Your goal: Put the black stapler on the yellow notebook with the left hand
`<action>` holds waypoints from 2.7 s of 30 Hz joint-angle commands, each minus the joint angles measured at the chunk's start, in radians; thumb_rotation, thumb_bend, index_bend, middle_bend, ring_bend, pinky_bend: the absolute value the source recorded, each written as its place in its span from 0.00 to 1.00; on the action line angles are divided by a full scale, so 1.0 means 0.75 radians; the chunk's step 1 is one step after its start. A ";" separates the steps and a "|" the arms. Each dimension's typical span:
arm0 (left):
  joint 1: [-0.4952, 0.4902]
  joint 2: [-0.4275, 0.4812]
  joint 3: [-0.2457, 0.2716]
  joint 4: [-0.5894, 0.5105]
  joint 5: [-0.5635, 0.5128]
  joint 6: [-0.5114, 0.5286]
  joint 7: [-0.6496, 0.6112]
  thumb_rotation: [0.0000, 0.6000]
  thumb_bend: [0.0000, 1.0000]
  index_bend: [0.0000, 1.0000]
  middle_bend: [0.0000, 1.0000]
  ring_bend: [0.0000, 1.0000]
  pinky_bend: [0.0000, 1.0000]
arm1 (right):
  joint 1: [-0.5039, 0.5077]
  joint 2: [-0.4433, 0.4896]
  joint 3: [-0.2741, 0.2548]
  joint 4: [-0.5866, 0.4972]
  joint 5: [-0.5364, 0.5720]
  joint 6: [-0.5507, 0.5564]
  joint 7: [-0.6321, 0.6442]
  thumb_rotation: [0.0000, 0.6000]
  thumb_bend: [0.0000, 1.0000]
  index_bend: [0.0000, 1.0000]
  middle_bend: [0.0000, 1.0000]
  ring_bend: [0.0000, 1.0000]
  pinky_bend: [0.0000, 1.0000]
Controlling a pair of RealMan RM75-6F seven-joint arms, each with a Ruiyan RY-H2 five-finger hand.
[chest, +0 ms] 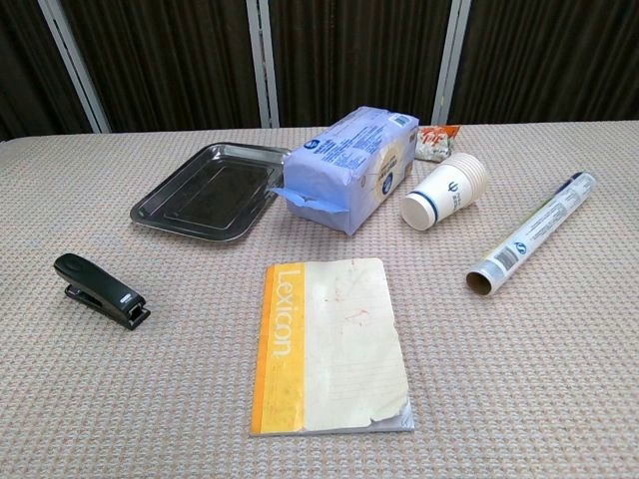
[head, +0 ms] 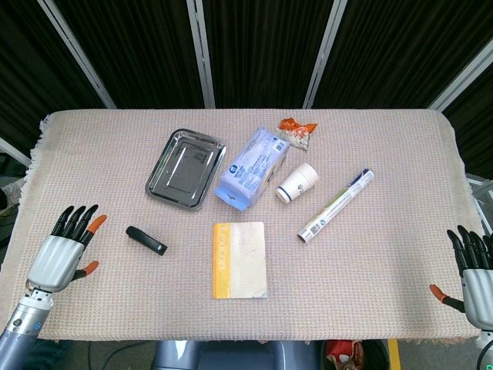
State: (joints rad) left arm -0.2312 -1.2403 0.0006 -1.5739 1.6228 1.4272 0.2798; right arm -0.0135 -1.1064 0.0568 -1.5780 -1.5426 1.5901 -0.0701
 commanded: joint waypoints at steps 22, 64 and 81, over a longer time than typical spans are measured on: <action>-0.154 -0.031 0.005 0.159 0.022 -0.236 -0.102 1.00 0.16 0.34 0.00 0.00 0.00 | 0.014 -0.020 0.011 0.010 0.045 -0.041 -0.034 1.00 0.05 0.00 0.00 0.00 0.00; -0.342 -0.377 0.002 0.461 -0.032 -0.445 -0.026 1.00 0.27 0.37 0.00 0.00 0.00 | 0.003 -0.002 0.029 0.034 0.095 -0.045 -0.001 1.00 0.05 0.00 0.00 0.00 0.00; -0.385 -0.436 0.011 0.523 -0.037 -0.459 -0.026 1.00 0.48 0.62 0.00 0.00 0.00 | 0.012 -0.012 0.038 0.042 0.127 -0.069 -0.025 1.00 0.05 0.00 0.00 0.00 0.00</action>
State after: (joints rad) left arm -0.5197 -1.5694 0.0075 -1.1790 1.5936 1.0803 0.2609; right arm -0.0048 -1.1150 0.0853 -1.5464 -1.4479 1.5389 -0.0887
